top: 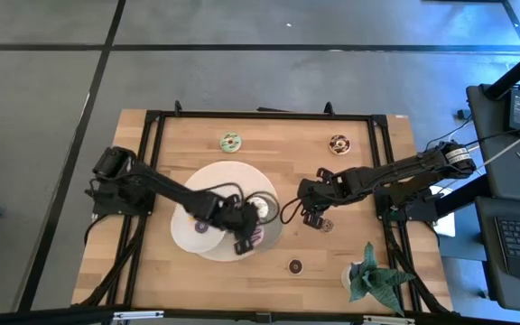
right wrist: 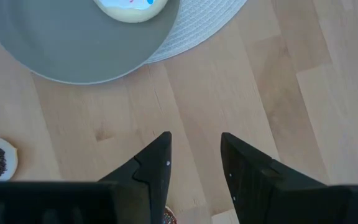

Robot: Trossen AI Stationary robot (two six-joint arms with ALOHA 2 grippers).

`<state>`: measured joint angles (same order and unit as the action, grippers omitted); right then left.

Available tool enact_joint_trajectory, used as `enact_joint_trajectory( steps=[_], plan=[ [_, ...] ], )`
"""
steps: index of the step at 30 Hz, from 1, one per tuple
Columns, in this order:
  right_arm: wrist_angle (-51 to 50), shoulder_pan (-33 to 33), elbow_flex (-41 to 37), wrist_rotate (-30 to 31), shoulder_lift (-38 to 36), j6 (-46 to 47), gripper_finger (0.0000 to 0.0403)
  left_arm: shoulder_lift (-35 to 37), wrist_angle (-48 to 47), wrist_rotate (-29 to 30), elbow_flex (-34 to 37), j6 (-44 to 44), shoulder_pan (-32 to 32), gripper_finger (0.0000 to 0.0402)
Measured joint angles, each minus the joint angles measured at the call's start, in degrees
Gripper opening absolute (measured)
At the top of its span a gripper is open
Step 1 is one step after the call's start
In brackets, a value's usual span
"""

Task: Pick & Place donuts
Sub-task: Put the big pink donuts on the gray plate

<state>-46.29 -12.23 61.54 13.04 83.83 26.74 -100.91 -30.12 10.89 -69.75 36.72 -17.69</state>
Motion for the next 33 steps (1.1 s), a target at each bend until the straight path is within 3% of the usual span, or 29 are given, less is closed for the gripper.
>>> enact_joint_trajectory(
  steps=[4, 13, 33],
  plan=[
    [-0.27, 0.02, 0.00, 0.00, 0.00, 0.15, 0.0141, -2.46, 4.39, -3.33, -0.01, 1.53, 1.99, 0.0037],
    [-2.86, 0.40, 0.00, 0.28, 0.01, 0.18, 0.0141, -6.85, 4.76, -2.92, -0.03, 5.87, 2.15, 0.0038],
    [-3.27, 0.92, 0.00, 0.41, 0.00, 0.17, 0.0141, -6.95, 4.95, -2.89, -0.03, 6.05, 2.17, 0.0060]
  ],
)
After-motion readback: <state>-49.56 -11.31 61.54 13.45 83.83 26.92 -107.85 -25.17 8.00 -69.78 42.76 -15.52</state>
